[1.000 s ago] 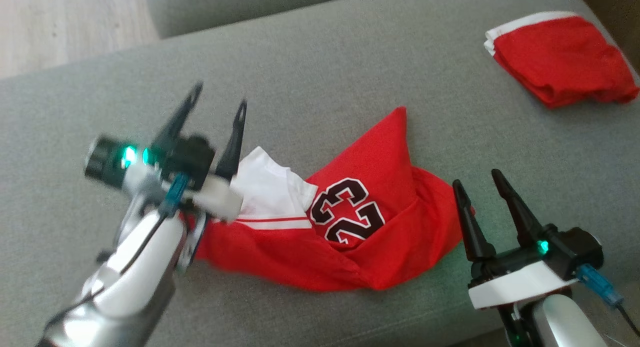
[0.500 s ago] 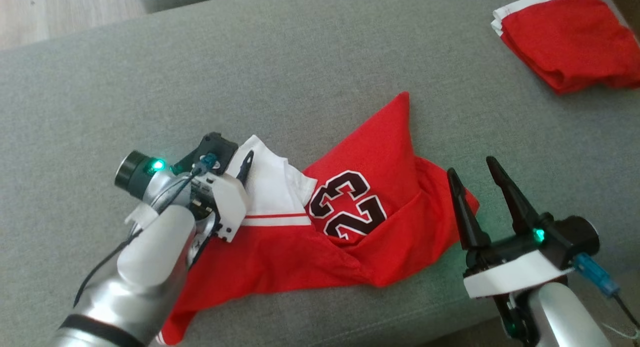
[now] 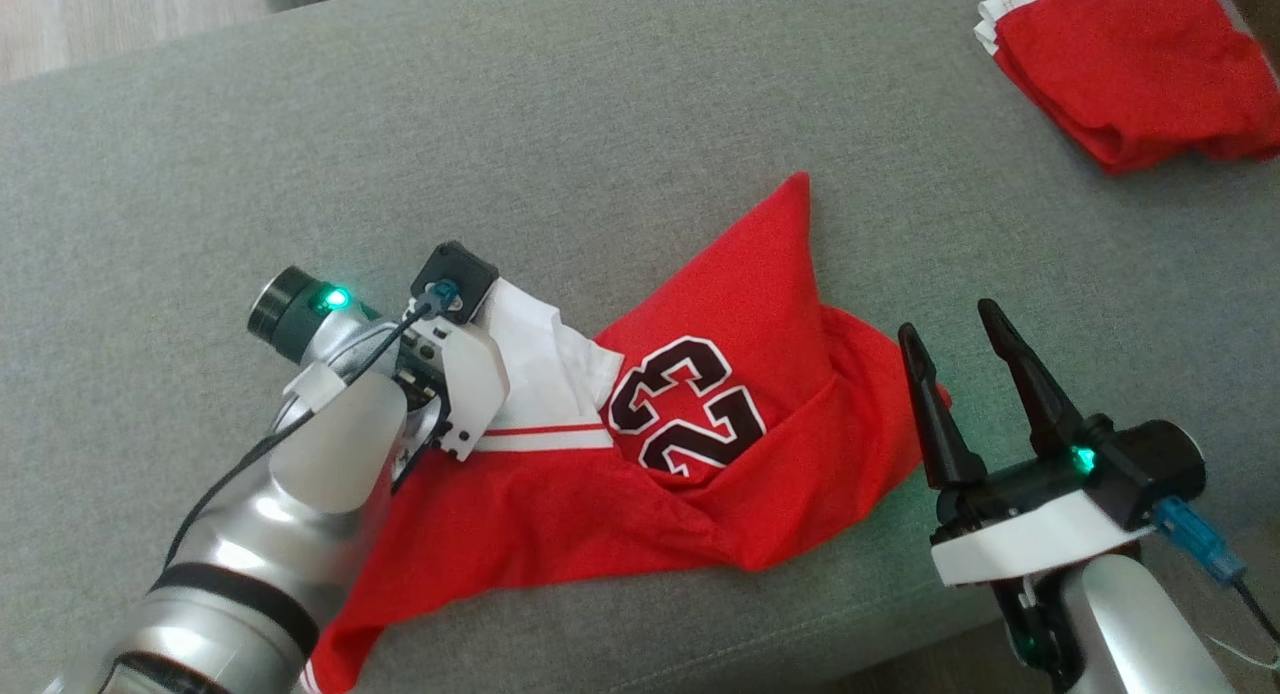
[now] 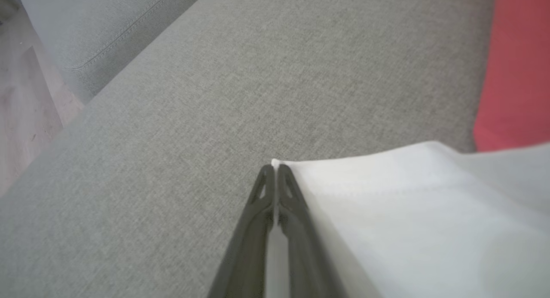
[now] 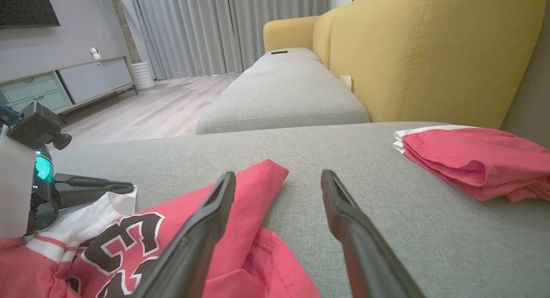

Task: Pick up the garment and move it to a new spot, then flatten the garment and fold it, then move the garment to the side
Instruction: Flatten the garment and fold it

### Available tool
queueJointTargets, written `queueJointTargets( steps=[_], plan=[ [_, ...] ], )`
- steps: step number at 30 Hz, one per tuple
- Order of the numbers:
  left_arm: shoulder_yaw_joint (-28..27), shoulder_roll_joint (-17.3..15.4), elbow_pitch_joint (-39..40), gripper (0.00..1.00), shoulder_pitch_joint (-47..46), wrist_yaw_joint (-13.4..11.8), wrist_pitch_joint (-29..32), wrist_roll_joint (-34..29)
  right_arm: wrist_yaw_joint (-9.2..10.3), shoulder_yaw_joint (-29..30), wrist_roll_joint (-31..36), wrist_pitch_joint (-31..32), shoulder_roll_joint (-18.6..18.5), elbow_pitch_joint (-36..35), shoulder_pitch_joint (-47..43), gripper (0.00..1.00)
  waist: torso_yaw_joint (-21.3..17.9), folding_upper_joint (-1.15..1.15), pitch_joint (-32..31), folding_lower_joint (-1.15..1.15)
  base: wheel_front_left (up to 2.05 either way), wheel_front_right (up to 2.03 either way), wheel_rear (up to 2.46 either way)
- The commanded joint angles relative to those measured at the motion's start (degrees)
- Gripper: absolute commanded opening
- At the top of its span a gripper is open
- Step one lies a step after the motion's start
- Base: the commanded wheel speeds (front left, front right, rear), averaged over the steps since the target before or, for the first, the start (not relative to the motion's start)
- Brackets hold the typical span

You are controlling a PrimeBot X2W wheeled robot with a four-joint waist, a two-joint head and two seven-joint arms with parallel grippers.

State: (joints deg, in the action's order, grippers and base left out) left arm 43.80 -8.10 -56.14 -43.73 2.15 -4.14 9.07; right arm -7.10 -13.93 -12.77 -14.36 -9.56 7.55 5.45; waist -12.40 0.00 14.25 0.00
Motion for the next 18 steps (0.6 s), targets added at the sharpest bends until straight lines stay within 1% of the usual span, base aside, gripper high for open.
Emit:
queueJointTargets(
  steps=[1, 4, 6, 8, 10, 12, 18],
  plan=[
    [-1.17, -1.18, -0.08, 0.0, -2.11, 0.46, -0.11, -0.17, -0.39, -0.71, 0.33, -0.63, -0.23, -1.77, 1.27, 1.0, 0.03, 0.0, -0.2, 0.0, 0.0, 0.0, 0.0],
    [-0.52, -1.09, -1.17, 0.0, -2.55, 1.93, -1.67, 0.08, -0.39, -0.61, 0.25, -0.63, 0.07, -1.74, 1.12, 1.0, 0.22, 0.0, -0.8, 0.0, 0.0, 0.0, 0.0],
    [-0.66, -1.85, -1.1, 0.0, -3.44, 1.64, -4.36, -0.03, -0.39, -0.46, 0.24, -0.63, 0.25, -1.76, 0.98, 1.0, 0.47, 0.0, -1.38, 0.0, 0.0, 0.0, 0.0],
    [-1.47, -3.19, -0.53, 0.0, -4.52, 0.42, -7.16, 0.06, -0.39, -0.38, 0.36, -0.63, 0.36, -1.68, 0.77, 1.0, 0.7, 0.0, -2.14, 0.0, 0.0, 0.0, 0.0],
    [-2.63, -5.39, 0.65, 0.0, -5.47, -1.05, -8.89, 0.22, -0.39, -0.34, 0.49, -0.63, 0.38, -1.61, 0.51, 1.0, 0.82, 0.0, -2.81, 0.0, 0.0, 0.0, 0.0],
    [-3.84, -8.29, 2.47, 0.0, -5.94, -2.19, -9.91, 0.39, -0.39, -0.02, 0.57, -0.63, 0.27, -1.51, 0.18, 1.0, 1.01, 0.0, -3.46, 0.0, 0.0, 0.0, 0.0],
    [-6.77, -16.13, 9.36, 0.0, -3.33, -4.73, -10.68, 1.28, -0.39, 1.67, 1.66, -0.63, -0.26, 1.42, -2.24, 1.0, 2.51, 0.0, -5.52, 0.0, 0.0, 0.0, 0.0]
  ],
)
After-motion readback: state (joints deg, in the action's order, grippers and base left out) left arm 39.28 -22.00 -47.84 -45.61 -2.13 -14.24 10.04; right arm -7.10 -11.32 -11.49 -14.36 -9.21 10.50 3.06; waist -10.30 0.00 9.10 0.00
